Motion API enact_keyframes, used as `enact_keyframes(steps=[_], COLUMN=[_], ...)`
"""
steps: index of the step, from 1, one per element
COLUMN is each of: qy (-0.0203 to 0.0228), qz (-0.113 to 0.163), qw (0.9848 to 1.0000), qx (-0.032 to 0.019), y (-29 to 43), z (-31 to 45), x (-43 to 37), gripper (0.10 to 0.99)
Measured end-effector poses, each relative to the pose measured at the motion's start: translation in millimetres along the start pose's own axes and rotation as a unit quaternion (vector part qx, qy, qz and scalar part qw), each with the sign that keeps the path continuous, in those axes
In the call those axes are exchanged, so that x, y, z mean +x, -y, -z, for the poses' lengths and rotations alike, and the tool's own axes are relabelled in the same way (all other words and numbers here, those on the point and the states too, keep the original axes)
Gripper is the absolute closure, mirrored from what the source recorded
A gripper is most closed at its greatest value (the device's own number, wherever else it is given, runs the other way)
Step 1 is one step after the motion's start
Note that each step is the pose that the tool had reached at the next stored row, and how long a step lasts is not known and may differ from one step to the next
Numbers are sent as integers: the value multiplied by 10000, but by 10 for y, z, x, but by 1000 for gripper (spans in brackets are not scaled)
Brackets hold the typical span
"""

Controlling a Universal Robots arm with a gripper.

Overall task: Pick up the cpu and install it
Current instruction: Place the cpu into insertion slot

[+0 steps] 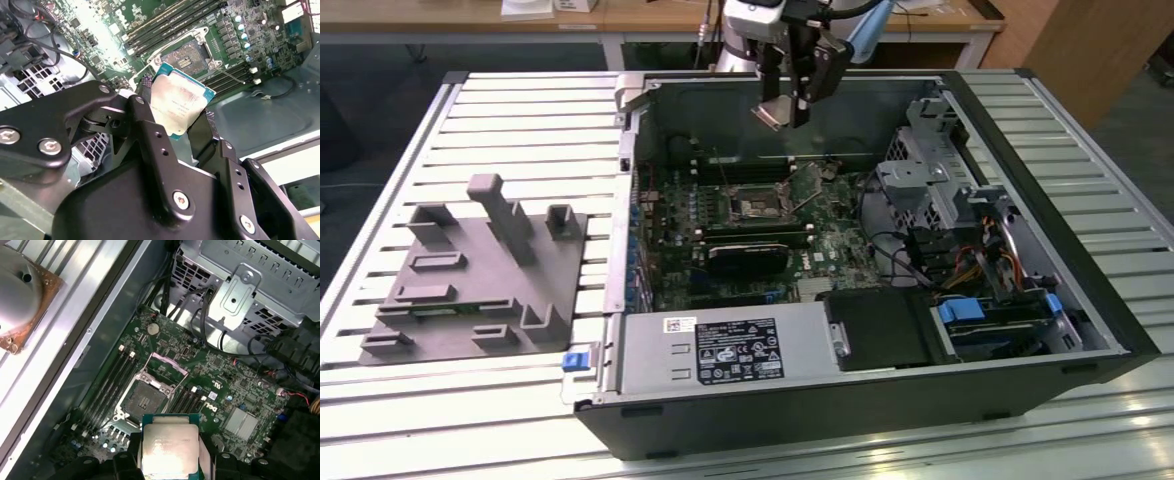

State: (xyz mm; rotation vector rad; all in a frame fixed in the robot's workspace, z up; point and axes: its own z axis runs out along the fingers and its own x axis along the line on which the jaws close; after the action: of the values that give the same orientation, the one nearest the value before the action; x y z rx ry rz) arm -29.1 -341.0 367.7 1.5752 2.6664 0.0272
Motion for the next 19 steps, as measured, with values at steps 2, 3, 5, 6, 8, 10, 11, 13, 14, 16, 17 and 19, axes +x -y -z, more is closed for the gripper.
enact_keyframes(steps=[2, 3, 5, 6, 8, 10, 11, 13, 14, 16, 17, 19], qy=[2, 3, 6, 7, 9, 11, 12, 14, 15, 17, 18, 22], qz=[-62, -93, -151, -180, -241, -296, -323, -375, -403, -457, -483, -578], qw=[10000, 10000, 9999, 9998, 9997, 9996, 9995, 9993, 9992, 9990, 9988, 9983], qx=[2, 2, 4, 5, 7, 9, 9, 11, 12, 13, 14, 17], y=[2, 4, 5, 6, 8, 9, 10, 12, 13, 15, 16, 21], z=[-2, -3, -5, -5, -7, -9, -10, -12, -13, -15, -16, -21], x=[1, 2, 3, 3, 4, 5, 6, 6, 7, 8, 9, 12], gripper=[549, 549, 549, 549, 549, 549, 549, 549, 549, 549, 549, 549])
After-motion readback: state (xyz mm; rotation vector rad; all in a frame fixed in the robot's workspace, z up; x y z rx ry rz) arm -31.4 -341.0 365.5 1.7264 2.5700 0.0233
